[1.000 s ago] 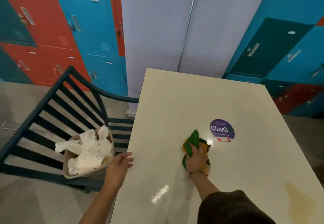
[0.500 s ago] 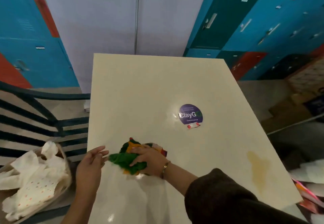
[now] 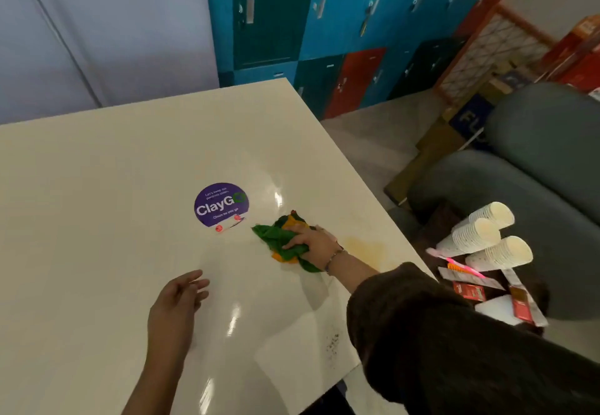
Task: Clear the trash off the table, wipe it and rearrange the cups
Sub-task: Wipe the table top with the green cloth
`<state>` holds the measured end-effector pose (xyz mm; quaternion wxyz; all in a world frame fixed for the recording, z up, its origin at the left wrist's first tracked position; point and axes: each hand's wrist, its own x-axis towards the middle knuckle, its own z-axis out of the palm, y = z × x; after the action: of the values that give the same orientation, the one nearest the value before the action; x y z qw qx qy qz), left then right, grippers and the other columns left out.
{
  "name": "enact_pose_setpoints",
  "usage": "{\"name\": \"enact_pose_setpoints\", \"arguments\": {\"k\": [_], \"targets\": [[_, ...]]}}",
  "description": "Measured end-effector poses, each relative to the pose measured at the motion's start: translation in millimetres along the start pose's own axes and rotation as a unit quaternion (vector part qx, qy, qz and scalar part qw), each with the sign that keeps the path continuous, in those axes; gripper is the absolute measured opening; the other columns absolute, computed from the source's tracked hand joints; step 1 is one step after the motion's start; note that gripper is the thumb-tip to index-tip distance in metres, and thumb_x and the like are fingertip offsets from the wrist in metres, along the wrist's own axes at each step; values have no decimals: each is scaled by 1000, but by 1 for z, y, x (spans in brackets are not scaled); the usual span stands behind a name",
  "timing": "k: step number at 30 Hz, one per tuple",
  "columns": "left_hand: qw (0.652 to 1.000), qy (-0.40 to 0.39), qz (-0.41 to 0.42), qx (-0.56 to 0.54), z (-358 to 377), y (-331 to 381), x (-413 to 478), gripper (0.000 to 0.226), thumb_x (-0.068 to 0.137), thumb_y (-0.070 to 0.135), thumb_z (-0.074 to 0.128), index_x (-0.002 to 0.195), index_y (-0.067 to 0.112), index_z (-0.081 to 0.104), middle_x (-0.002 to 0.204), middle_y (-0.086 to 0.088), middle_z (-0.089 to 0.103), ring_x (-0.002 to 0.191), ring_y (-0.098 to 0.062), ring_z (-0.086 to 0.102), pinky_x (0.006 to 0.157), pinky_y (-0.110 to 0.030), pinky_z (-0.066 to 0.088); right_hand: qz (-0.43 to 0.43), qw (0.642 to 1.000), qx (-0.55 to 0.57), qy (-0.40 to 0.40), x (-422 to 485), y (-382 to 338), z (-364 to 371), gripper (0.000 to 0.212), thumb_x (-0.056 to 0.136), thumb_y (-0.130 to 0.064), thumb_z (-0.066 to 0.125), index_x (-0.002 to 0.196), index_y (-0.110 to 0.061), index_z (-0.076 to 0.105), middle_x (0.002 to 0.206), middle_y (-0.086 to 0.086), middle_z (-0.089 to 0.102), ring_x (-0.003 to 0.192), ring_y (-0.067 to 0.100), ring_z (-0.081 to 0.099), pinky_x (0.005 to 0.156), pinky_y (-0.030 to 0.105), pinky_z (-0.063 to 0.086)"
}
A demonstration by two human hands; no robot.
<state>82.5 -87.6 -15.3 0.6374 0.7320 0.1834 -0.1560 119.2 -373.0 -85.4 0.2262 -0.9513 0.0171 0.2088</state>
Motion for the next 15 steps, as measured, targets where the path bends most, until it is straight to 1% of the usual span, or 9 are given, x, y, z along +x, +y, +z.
{"name": "enact_pose_setpoints", "arguments": {"k": [3, 5, 6, 7, 9, 11, 13, 15], "targets": [[1000, 28, -2, -3, 43, 1, -16, 25, 92, 7, 44, 105, 16, 64, 99, -6, 68, 91, -23, 65, 91, -37, 48, -5, 1000, 7, 3, 23, 38, -27, 43, 84, -3, 54, 115, -31, 64, 151, -10, 32, 136, 19, 33, 117, 33, 8], [999, 49, -12, -13, 64, -2, -29, 25, 93, 7, 44, 106, 16, 64, 99, -5, 68, 91, -22, 65, 88, -35, 47, 4, 999, 37, 23, 44, 61, -42, 45, 85, 0, 51, 112, -32, 66, 151, -8, 33, 135, 23, 34, 117, 30, 10], [997, 66, -22, -19, 78, -5, -36, 25, 93, 7, 45, 106, 15, 64, 99, -5, 68, 91, -22, 65, 87, -34, 47, 5, 998, 56, 27, 56, 76, -52, 45, 85, 1, 50, 110, -33, 66, 150, -6, 34, 135, 25, 35, 117, 31, 13], [995, 88, -33, -23, 91, -11, -45, 25, 93, 7, 45, 106, 15, 64, 99, -4, 68, 91, -21, 65, 86, -33, 47, 7, 997, 76, 18, 67, 92, -61, 44, 85, 0, 50, 109, -34, 67, 149, -3, 37, 133, 26, 37, 117, 34, 18], [991, 121, -54, -29, 107, -19, -62, 25, 93, 7, 44, 105, 17, 63, 98, -3, 68, 91, -19, 65, 85, -32, 47, 10, 997, 81, 4, 85, 115, -81, 40, 85, -6, 50, 108, -34, 67, 139, 2, 49, 127, 27, 45, 111, 39, 33], [988, 138, -63, -23, 113, -24, -73, 26, 93, 6, 43, 103, 19, 63, 98, -3, 68, 91, -18, 65, 85, -32, 47, 11, 997, 76, 18, 93, 129, -94, 38, 84, -10, 50, 109, -33, 67, 130, 4, 56, 121, 27, 51, 105, 39, 40], [983, 166, -74, -21, 120, -28, -84, 26, 93, 7, 43, 104, 18, 63, 100, -5, 68, 91, -19, 65, 86, -32, 47, -12, 996, 81, 36, 90, 139, -95, 36, 86, -10, 50, 113, -28, 67, 136, 6, 51, 122, 29, 49, 106, 37, 39], [981, 179, -75, -27, 125, -29, -93, 25, 93, 7, 43, 105, 17, 63, 101, -7, 68, 90, -19, 65, 87, -33, 47, -40, 994, 89, 51, 79, 145, -84, 35, 88, -2, 48, 112, -17, 67, 145, 7, 41, 125, 29, 45, 109, 33, 35]]}}
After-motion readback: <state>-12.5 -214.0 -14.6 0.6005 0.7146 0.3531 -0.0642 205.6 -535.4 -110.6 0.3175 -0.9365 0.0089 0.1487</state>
